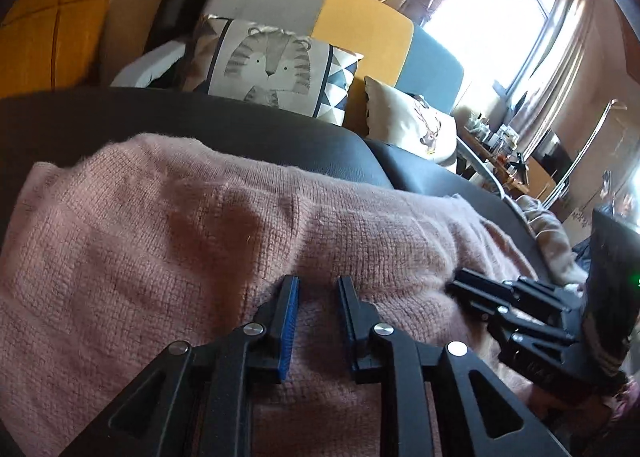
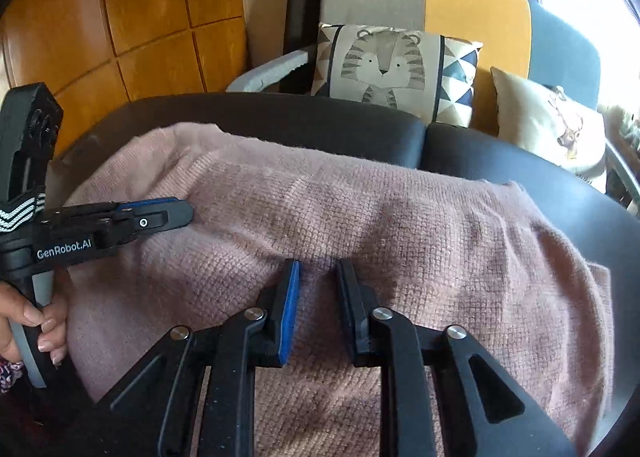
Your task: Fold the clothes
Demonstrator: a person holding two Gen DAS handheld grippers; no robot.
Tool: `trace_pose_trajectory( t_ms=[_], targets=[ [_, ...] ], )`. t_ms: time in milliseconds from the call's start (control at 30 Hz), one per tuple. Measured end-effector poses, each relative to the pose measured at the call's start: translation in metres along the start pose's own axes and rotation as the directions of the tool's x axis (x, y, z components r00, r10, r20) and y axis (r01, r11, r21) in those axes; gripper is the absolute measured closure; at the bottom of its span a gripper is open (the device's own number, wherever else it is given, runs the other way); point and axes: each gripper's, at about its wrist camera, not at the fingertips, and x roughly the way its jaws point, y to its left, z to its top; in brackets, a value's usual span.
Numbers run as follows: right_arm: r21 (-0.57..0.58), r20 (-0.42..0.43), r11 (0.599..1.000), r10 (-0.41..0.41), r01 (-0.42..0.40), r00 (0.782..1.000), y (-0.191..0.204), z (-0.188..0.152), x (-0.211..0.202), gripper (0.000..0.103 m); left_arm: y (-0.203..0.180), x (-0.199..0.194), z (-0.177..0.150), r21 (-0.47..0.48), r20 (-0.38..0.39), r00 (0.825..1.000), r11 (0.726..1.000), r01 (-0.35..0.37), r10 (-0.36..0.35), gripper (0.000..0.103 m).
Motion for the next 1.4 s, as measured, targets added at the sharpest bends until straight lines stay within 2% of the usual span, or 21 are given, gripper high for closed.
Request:
trace_pose_trajectory(
  t_ms=[67, 100, 167, 233, 333, 367, 400, 467, 533, 567, 633, 733, 833, 867, 967, 1000, 1033, 1167, 1267, 1400],
  targets=[
    [0.060, 0.018, 0.996, 0.058, -0.059, 0.998, -0.008, 0.010, -0.007, 0.081, 0.000, -0.008, 0.004, -0.034, -0.009, 0.999, 0.999, 0.035, -0.036, 0.082],
    [0.058, 0.041, 0.997, 0.051, -0.053, 0.998, -0.010, 0.017, -0.009, 0.081, 0.004, -0.011, 0.012, -0.049, 0.010, 0.999, 0.998, 0.036, -0.036, 0.082],
    [0.044, 0.090, 0.999, 0.023, -0.027, 0.996, -0.014, 0.031, -0.014, 0.081, 0.018, -0.010, 0.028, -0.069, 0.031, 0.999, 0.997, -0.017, 0.020, 0.082],
    [0.004, 0.056, 0.999, -0.046, 0.046, 0.997, -0.014, 0.043, -0.001, 0.081, 0.035, -0.005, 0.044, -0.094, 0.032, 0.996, 0.992, -0.081, 0.084, 0.082],
    [0.036, -0.020, 0.995, -0.088, 0.089, 0.996, -0.031, 0.047, 0.021, 0.081, 0.069, 0.006, 0.051, -0.151, -0.009, 0.989, 0.978, -0.145, 0.145, 0.082],
    [0.047, -0.046, 0.994, -0.100, 0.102, 0.994, -0.037, 0.049, 0.028, 0.080, 0.077, 0.005, 0.050, -0.148, 0.002, 0.988, 0.978, -0.150, 0.152, 0.084],
    [0.079, -0.043, 0.992, -0.091, 0.094, 0.995, -0.044, 0.046, 0.030, 0.073, 0.085, 0.002, 0.049, -0.142, 0.015, 0.986, 0.976, -0.164, 0.168, 0.084],
    [0.148, -0.028, 0.987, -0.066, 0.069, 0.997, -0.059, 0.039, 0.033, 0.072, 0.097, -0.009, 0.043, -0.135, 0.055, 0.966, 0.960, -0.245, 0.254, 0.090],
    [0.196, -0.008, 0.980, -0.039, 0.040, 0.999, -0.069, 0.036, 0.034, 0.072, 0.120, -0.019, 0.038, -0.242, 0.083, 0.965, 0.944, -0.224, 0.250, 0.093],
    [0.210, -0.003, 0.977, -0.035, 0.035, 0.999, -0.071, 0.035, 0.035, 0.072, 0.130, -0.024, 0.035, -0.290, 0.095, 0.965, 0.934, -0.208, 0.244, 0.101],
    [0.221, -0.001, 0.975, -0.028, 0.028, 1.000, -0.073, 0.036, 0.034, 0.072, 0.142, -0.027, 0.031, -0.345, 0.107, 0.972, 0.925, -0.162, 0.210, 0.101],
    [0.206, -0.016, 0.978, -0.022, 0.025, 1.000, -0.070, 0.045, 0.033, 0.072, 0.137, -0.024, 0.034, -0.313, 0.093, 0.970, 0.931, -0.187, 0.227, 0.101],
    [0.214, 0.075, 0.977, -0.016, 0.000, 0.997, -0.078, 0.052, 0.011, 0.069, 0.131, -0.024, 0.037, -0.293, 0.098, 0.970, 0.938, -0.187, 0.223, 0.101],
    [0.208, 0.072, 0.978, -0.034, 0.018, 0.997, -0.082, 0.054, 0.011, 0.069, 0.131, -0.024, 0.037, -0.295, 0.100, 0.971, 0.939, -0.180, 0.217, 0.101],
    [0.230, -0.036, 0.973, -0.028, 0.035, 0.999, -0.107, 0.052, 0.031, 0.069, 0.135, -0.022, 0.036, -0.319, 0.109, 0.977, 0.937, -0.140, 0.183, 0.101],
    [0.235, -0.066, 0.971, -0.028, 0.042, 0.997, -0.117, 0.049, 0.038, 0.074, 0.137, -0.025, 0.034, -0.325, 0.113, 0.978, 0.937, -0.130, 0.175, 0.101],
    [0.252, -0.050, 0.968, -0.009, 0.021, 0.999, -0.128, 0.045, 0.038, 0.076, 0.139, -0.026, 0.033, -0.330, 0.116, 0.979, 0.936, -0.121, 0.168, 0.101],
    [0.374, -0.027, 0.922, -0.092, 0.095, 0.995, -0.166, 0.036, 0.034, 0.078, 0.140, -0.025, 0.034, -0.328, 0.116, 0.979, 0.937, -0.123, 0.170, 0.101],
    [0.441, -0.012, 0.894, -0.087, 0.084, 0.996, -0.180, 0.033, 0.033, 0.086, 0.139, -0.023, 0.035, -0.323, 0.116, 0.978, 0.937, -0.130, 0.175, 0.101],
    [0.449, -0.008, 0.889, -0.094, 0.087, 0.996, -0.178, 0.035, 0.030, 0.086, 0.141, -0.024, 0.035, -0.333, 0.119, 0.980, 0.936, -0.115, 0.163, 0.101]
  ],
)
